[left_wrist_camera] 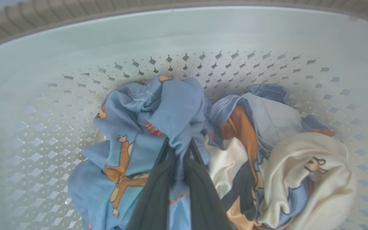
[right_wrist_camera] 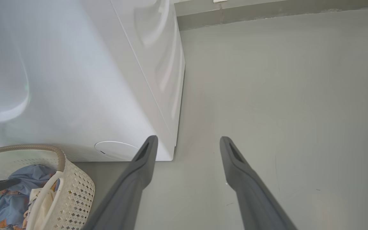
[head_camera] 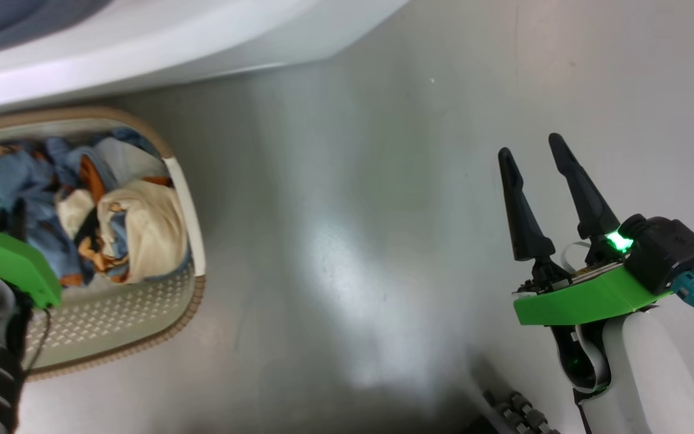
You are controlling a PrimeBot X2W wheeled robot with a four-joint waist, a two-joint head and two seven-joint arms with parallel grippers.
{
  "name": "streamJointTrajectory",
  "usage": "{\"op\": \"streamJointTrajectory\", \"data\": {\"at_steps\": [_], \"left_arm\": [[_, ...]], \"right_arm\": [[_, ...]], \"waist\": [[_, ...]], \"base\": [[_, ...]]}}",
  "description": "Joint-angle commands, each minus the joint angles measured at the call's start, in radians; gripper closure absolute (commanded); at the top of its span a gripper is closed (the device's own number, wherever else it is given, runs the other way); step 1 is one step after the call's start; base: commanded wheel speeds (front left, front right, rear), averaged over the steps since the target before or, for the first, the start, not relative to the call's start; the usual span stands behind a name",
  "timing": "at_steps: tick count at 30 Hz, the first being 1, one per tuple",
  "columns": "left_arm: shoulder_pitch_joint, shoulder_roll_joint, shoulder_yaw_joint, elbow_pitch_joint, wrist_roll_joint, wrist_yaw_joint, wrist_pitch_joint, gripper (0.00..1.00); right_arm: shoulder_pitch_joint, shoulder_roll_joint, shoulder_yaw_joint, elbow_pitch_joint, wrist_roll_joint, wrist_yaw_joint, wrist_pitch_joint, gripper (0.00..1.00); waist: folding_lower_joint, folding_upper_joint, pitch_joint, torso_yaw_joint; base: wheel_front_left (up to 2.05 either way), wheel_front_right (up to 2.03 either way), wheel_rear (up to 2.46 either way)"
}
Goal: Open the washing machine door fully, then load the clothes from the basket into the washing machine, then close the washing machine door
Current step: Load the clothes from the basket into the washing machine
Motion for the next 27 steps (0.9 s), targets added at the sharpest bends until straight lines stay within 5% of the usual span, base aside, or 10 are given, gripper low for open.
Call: {"op": "streamJointTrajectory", "data": {"at_steps": [1, 9, 27], "left_arm": [[0.057, 0.036, 0.004, -0.019, -0.020, -0.001, -0.011, 1.00], [0.151, -0.001, -0.009, -0.165, -0.061, -0.001, -0.013, 1.00], [0.407, -0.115, 0.097, -0.511, 0.033, 0.048, -0.013, 1.00]], "right_arm": [[0.024, 0.004, 0.016, -0.015, -0.009, 0.003, -0.005, 0.00], [0.046, 0.004, -0.012, -0.006, -0.039, 0.003, -0.005, 0.00], [0.112, 0.004, -0.048, 0.005, -0.080, 0.003, -0.005, 0.00]], "waist": [[0.0000, 0.0000, -0.043, 0.031], [0.0000, 0.0000, -0.135, 0.081], [0.0000, 0.0000, -0.324, 0.139]], "base": [[0.00, 0.00, 0.00], [0.00, 0.00, 0.00], [0.00, 0.00, 0.00]]}}
